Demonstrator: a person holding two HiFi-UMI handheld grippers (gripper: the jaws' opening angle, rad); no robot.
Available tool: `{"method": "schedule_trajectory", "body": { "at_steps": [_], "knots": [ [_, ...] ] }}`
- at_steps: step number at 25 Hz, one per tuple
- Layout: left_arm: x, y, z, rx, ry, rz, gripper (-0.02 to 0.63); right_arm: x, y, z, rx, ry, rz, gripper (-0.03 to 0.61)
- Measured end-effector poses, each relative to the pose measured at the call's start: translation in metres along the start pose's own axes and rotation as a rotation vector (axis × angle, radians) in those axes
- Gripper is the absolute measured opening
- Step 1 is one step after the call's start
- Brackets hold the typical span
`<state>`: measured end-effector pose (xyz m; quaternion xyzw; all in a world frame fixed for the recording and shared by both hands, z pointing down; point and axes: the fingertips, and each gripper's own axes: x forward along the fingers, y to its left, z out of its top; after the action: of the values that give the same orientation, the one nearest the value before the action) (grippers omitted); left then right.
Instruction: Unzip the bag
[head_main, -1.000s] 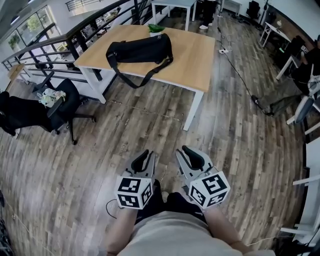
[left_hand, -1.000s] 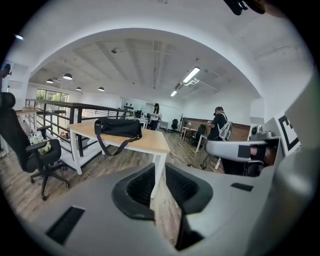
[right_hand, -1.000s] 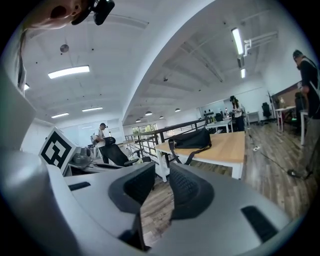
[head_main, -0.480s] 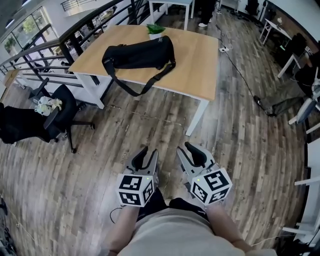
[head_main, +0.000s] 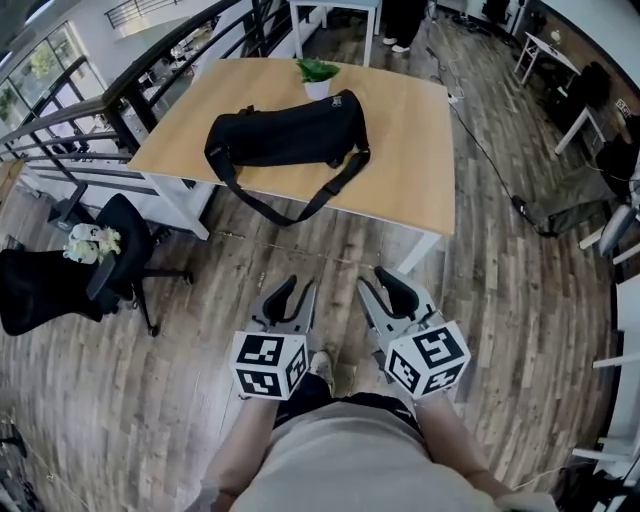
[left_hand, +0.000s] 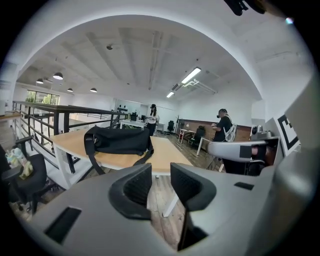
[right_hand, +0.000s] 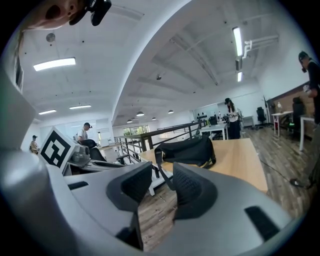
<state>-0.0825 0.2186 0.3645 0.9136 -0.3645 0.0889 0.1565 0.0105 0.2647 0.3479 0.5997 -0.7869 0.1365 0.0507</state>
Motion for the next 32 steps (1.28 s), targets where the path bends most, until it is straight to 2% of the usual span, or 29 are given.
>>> {"method": "schedule_trajectory", "body": {
  "at_steps": [5,11,18,25,32],
  "knots": [
    [0.024,0.025,0.016,0.019,0.004,-0.053,0.121,0.039,0.002,0.010,0.001,-0.003,-0.023,0.123],
    [0.038,0.040,0.011,-0.015,0.035,-0.089,0.120,0.057,0.001,0.005,0.005,0.052,-0.051,0.123],
    [0.057,0.061,0.017,-0.035,0.035,-0.083,0.120,0.086,-0.012,0.004,0.025,0.087,-0.037,0.123],
    [0.100,0.080,0.028,-0.032,0.030,-0.057,0.112,0.136,-0.046,0.017,0.038,0.065,0.007,0.123],
    [0.179,0.104,0.067,-0.013,0.006,-0.031,0.091,0.203,-0.104,0.054,0.039,0.027,0.045,0.123]
  ]
}}
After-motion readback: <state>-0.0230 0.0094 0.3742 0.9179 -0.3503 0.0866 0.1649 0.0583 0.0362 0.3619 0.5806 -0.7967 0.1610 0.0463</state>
